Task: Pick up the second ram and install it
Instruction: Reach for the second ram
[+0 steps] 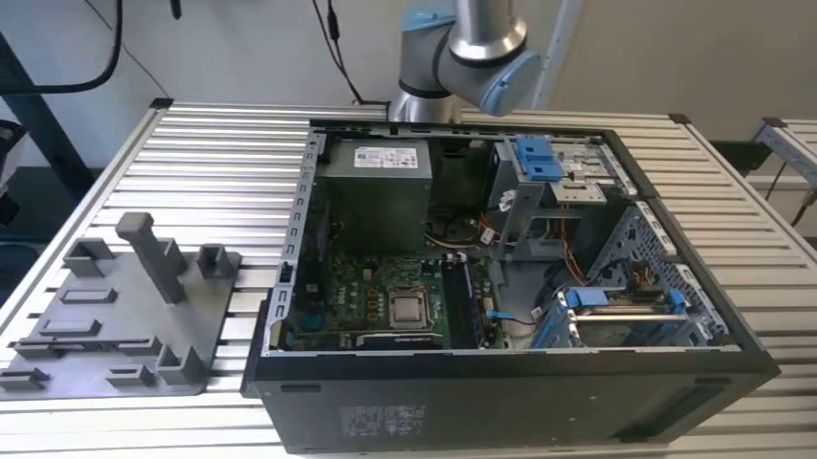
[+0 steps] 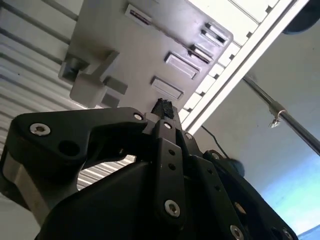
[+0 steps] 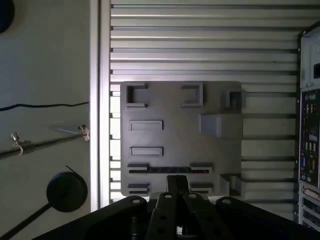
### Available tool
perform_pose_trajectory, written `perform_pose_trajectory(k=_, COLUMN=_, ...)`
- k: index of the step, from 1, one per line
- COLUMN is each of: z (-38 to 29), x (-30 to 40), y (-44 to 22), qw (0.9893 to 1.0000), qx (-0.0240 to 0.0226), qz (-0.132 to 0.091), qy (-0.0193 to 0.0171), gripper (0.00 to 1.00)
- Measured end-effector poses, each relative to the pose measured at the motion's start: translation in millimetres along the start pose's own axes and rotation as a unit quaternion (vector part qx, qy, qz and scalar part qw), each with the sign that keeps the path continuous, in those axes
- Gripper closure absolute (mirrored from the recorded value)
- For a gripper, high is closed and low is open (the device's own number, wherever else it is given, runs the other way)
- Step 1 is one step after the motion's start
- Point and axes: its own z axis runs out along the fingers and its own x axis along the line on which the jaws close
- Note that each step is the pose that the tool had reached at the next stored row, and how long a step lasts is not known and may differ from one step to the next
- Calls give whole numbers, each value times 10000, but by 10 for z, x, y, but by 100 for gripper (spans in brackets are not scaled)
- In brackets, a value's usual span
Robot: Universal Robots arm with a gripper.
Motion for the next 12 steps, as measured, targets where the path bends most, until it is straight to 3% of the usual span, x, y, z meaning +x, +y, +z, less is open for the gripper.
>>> perform_pose_trajectory(k=6, z=4, x=-2, y=-187, qw=10000, qx=0, qz=1, qy=1, gripper=89)
perform_pose_trajectory(k=12, z=5, x=-2, y=-202, qw=10000, qx=0, qz=3, qy=3, gripper=89)
